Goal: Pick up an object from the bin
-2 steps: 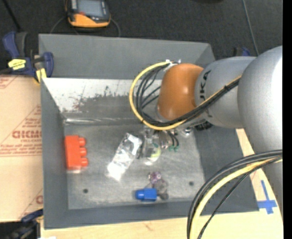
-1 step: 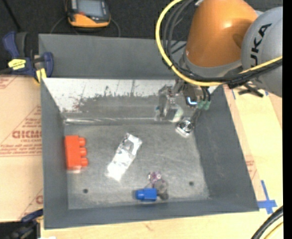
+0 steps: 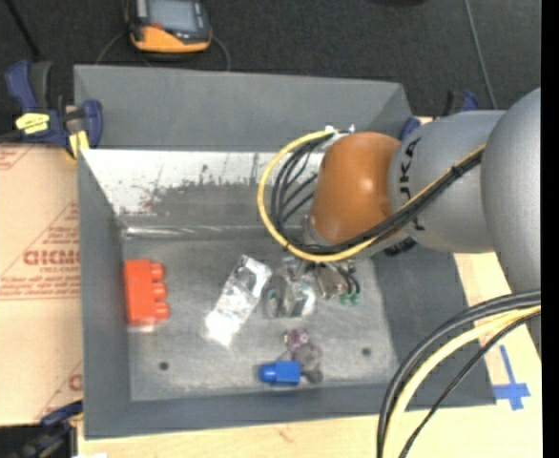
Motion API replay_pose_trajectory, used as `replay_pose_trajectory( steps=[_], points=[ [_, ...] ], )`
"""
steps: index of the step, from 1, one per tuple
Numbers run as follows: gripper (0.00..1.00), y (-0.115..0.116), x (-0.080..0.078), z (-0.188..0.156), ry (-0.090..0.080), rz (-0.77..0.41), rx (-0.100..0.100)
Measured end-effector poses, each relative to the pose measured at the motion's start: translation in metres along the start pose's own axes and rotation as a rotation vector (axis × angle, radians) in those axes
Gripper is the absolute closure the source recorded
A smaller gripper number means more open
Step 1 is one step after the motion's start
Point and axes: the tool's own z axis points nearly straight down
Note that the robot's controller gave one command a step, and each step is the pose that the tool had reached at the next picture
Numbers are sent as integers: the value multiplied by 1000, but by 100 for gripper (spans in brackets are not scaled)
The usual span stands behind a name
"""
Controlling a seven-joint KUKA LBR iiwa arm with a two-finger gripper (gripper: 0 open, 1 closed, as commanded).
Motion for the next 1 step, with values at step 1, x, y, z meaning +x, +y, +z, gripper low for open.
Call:
replay_pose_trajectory(
  steps=[1],
  points=[
    [0, 0, -3, -5, -9, 1, 1]
  ],
)
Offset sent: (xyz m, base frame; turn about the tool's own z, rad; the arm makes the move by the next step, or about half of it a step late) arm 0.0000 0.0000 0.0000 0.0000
